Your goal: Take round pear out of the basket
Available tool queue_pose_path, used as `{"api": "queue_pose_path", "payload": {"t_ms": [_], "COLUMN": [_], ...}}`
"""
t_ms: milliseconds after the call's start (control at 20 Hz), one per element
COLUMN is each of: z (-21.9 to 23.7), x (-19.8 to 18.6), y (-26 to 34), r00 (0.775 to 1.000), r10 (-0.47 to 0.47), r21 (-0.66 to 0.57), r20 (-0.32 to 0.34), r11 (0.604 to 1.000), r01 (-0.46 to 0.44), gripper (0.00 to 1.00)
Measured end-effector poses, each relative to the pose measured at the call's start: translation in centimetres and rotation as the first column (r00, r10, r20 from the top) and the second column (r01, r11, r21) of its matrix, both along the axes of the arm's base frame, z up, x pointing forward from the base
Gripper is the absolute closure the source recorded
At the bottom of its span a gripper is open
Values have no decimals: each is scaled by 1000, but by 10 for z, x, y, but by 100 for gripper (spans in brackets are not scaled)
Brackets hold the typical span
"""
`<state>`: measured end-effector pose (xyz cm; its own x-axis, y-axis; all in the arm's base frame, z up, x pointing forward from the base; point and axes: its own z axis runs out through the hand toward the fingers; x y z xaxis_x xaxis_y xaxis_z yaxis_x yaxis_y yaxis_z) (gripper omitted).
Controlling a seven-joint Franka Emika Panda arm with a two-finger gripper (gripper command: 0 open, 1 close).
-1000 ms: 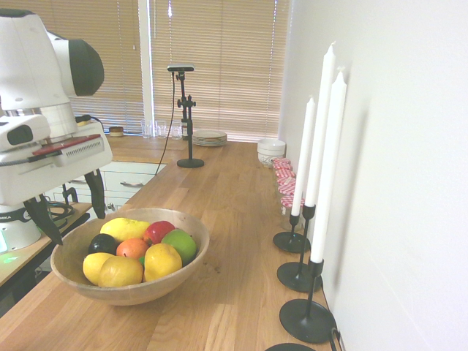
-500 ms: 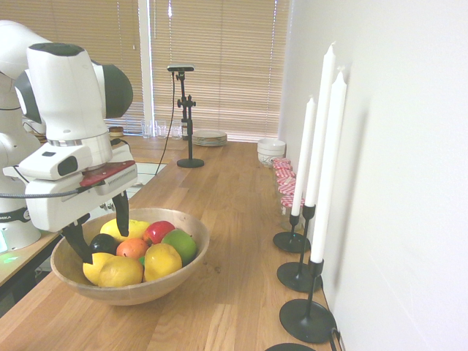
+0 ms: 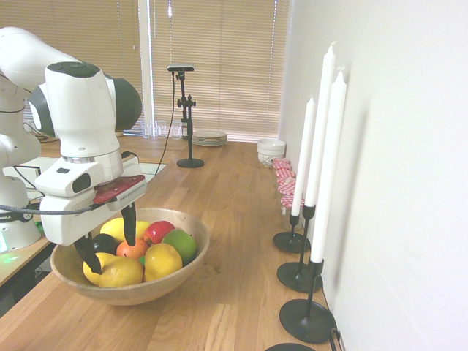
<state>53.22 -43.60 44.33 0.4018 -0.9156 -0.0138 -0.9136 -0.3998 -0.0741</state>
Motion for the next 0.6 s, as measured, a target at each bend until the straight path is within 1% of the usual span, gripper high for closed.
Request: {"api": "queue_pose_path", "payload": {"t_ms": [200,600], "z": [-5,-5], "x": [4,27], "y": [-8,-15], "r00": [1000,999], "r10": [-3,27], "r21": [-12,-36], "r20": [6,25], "r11": [1000,999], "r01": [4,-26], "gripper": [0,0]}}
